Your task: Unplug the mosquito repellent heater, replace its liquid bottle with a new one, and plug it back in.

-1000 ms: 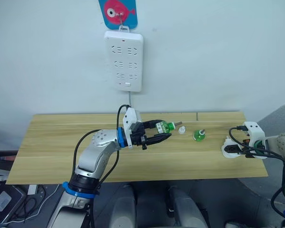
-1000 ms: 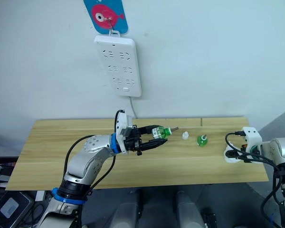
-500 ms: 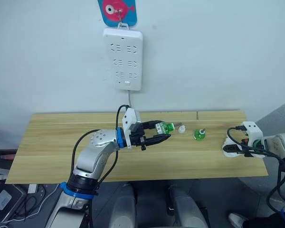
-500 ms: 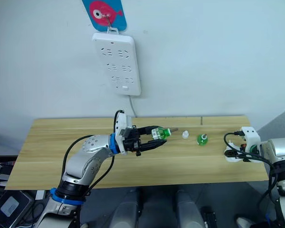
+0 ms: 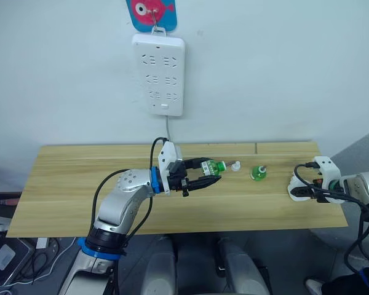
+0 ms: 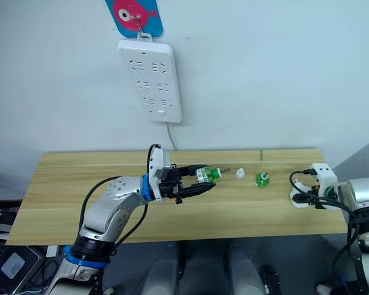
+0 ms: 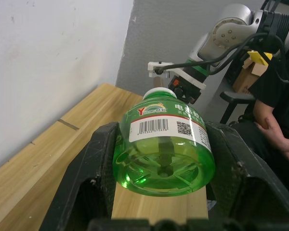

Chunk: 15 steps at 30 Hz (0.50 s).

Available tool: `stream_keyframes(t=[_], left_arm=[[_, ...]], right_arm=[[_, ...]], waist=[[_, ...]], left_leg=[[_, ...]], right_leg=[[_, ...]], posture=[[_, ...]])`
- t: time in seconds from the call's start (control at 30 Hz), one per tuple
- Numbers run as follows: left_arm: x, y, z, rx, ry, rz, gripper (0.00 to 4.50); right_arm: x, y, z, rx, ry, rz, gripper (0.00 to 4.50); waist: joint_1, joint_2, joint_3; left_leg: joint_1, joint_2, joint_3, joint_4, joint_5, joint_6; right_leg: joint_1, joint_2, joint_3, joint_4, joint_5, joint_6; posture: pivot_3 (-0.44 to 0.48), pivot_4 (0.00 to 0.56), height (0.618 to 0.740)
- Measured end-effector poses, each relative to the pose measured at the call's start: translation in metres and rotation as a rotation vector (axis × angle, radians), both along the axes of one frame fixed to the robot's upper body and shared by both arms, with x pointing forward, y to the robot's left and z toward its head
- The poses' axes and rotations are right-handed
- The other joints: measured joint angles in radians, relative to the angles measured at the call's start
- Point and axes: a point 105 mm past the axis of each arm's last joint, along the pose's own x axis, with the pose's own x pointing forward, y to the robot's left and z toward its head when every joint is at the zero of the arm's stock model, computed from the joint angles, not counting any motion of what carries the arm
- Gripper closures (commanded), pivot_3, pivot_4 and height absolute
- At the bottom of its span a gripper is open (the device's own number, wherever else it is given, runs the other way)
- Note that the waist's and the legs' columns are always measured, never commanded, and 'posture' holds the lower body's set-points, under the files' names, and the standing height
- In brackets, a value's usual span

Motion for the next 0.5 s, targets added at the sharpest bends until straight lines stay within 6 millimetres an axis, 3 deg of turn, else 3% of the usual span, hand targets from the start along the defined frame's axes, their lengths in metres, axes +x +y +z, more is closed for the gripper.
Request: stream_keyframes(t=[0.03,0.1,0.23,0.3,0.37,0.5], left_arm=[[-0.002,-0.001,0.000,-0.004,0.007,-0.010,2.22],[-0.010,-0.001,-0.003,-0.029,0.093,-0.063,2.22],[-0.021,-0.007,0.001,-0.089,0.250,-0.158,2.22],[-0.024,-0.014,0.009,-0.135,0.319,-0.215,2.22],[-0.026,-0.020,0.019,-0.169,0.354,-0.265,2.22],[-0.023,-0.029,0.036,-0.209,0.365,-0.314,2.22]], right_arm=[[-0.003,0.001,0.005,0.016,-0.001,0.011,1.51],[-0.015,0.003,0.038,0.153,-0.020,0.041,1.51],[-0.040,0.046,0.128,0.577,-0.119,0.234,1.51],[-0.052,0.062,0.158,0.699,-0.175,0.342,1.51],[-0.059,0.074,0.170,0.775,-0.191,0.412,1.51],[-0.070,0.093,0.177,0.845,-0.180,0.478,1.51]], waist=[[0.000,0.000,0.000],[0.000,0.005,0.002],[-0.002,0.005,0.003],[-0.001,0.004,0.004],[-0.001,0.003,0.004],[-0.001,0.003,0.004]], left_leg=[[0.000,0.000,0.000,-0.001,0.000,0.000],[-0.002,-0.001,0.000,-0.001,0.000,0.000],[-0.001,0.001,-0.002,-0.001,0.000,0.000],[-0.001,0.000,-0.003,-0.001,0.000,0.000],[-0.002,0.000,-0.002,0.000,0.000,0.000],[-0.003,-0.003,0.000,0.001,0.000,0.000]], right_leg=[[0.000,0.000,0.000,0.000,0.000,0.000],[-0.002,-0.001,0.000,0.000,-0.001,0.002],[-0.001,0.000,-0.002,0.000,-0.001,0.002],[0.000,0.000,-0.003,0.000,-0.001,0.002],[0.000,0.000,-0.002,-0.001,-0.001,0.002],[0.000,-0.002,0.000,-0.002,-0.001,0.002]], posture=[[0.219,0.322,0.740],[0.208,0.316,0.740],[0.208,0.316,0.740],[0.176,0.300,0.740],[0.166,0.296,0.740],[0.160,0.291,0.740]])
